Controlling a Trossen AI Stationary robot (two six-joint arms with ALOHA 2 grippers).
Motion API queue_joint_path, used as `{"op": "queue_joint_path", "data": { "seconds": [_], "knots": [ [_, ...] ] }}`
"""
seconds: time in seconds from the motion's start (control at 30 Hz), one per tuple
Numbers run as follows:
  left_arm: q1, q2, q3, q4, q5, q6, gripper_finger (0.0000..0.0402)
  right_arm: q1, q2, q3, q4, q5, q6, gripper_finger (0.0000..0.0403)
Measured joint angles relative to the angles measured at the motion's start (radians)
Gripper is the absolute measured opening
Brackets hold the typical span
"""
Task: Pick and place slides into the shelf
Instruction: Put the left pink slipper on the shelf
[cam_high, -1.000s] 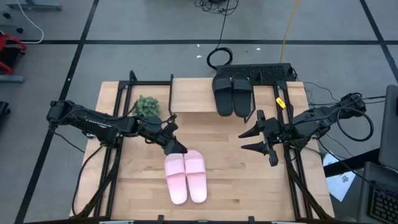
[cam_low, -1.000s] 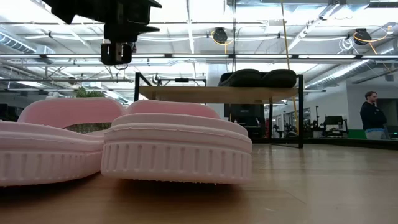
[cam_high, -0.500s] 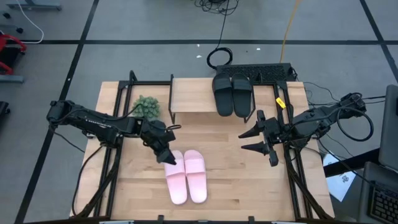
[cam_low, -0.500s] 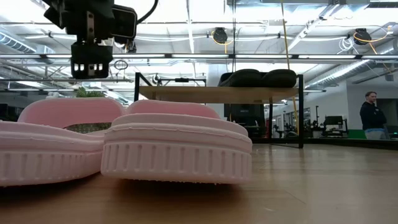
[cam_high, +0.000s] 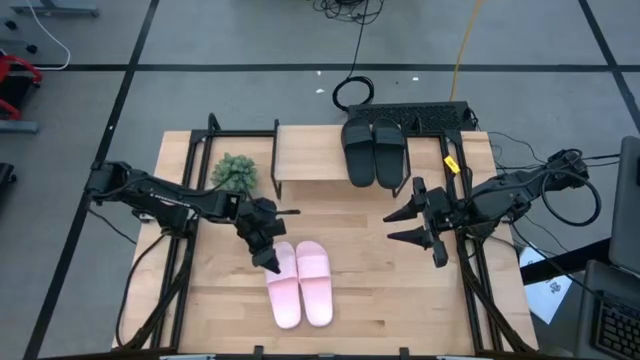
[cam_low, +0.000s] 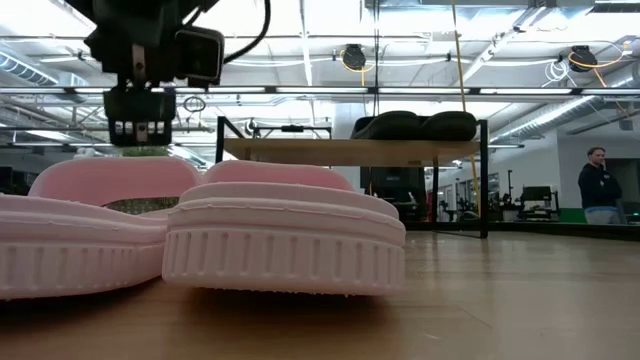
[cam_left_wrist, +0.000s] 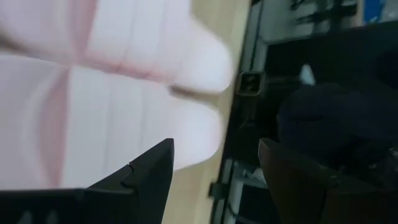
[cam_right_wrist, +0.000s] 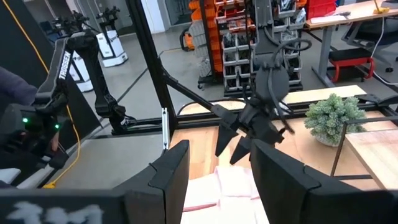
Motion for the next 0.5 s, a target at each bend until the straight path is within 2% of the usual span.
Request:
{"op": "queue_joint_path", "data": {
  "seconds": [0.5],
  "knots": [
    [0.046, 0.114, -0.005, -0.031, 0.014, 0.135, 0.0237, 0.0, 0.0, 0.0, 0.042, -0.001, 0.011, 0.016]
  ]
}}
